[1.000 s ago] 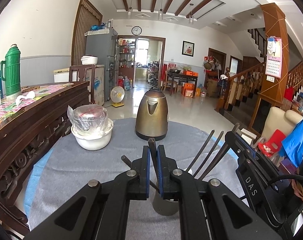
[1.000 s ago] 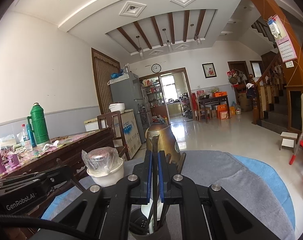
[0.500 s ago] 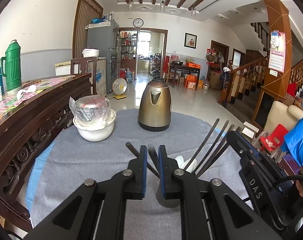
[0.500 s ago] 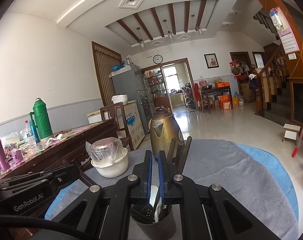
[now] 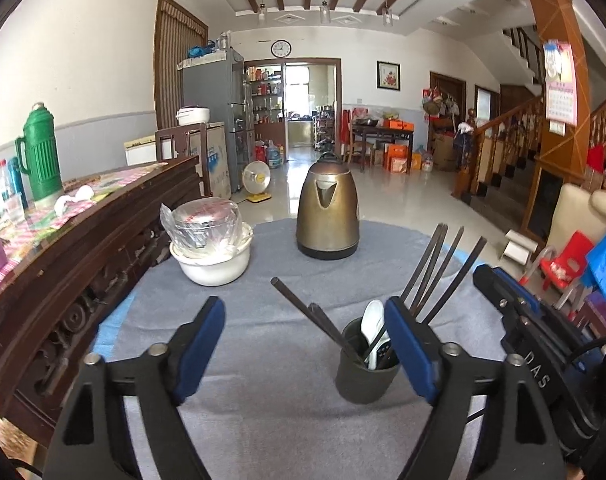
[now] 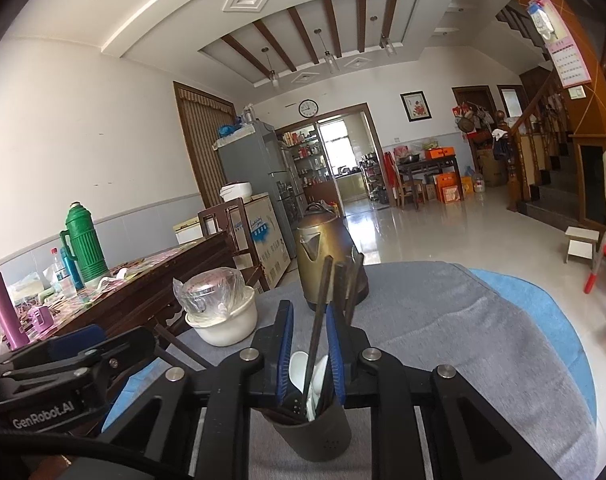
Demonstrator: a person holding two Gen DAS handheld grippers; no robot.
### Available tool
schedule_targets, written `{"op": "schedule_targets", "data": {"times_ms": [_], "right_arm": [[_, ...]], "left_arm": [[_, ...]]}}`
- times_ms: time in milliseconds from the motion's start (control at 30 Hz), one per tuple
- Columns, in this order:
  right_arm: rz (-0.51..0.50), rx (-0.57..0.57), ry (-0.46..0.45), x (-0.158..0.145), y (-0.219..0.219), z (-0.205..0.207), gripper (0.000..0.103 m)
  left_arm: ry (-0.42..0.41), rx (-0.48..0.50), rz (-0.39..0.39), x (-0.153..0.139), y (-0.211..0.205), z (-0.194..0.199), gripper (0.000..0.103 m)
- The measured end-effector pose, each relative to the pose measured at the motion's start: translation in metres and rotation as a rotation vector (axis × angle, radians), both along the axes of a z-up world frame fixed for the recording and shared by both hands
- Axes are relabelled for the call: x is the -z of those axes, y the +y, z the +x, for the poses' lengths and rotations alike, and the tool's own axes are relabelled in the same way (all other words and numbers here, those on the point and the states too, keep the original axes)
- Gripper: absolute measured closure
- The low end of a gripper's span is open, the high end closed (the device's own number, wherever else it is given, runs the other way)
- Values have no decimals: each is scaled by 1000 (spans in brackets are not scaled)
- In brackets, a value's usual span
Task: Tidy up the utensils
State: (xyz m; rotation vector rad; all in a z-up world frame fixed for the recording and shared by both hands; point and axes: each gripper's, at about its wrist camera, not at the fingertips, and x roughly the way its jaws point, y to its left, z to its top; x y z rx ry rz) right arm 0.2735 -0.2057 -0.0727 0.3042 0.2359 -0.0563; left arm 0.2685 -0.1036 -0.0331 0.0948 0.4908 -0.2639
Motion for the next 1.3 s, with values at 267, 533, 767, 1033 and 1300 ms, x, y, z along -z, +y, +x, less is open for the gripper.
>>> {"op": "schedule_targets", "data": {"times_ms": [267,533,767,1033,1300], "right_arm": [[18,10,45,6,-9,-16,83],[17,-14,86,9,-6,-35,83],[-45,-26,92,11,10,-55,45],[-145,10,152,8,23,-67,45],[-160,1,245,17,26,-79,42]], "left_arm": [[1,-50,49,-2,3,-16,12],[7,-131,96,4,11,-32,10],[-21,-202,150,6,22,-50,5],[-24,-225,125,3,38,-68,5],[-32,-233,124,2,44,-87,5]]}}
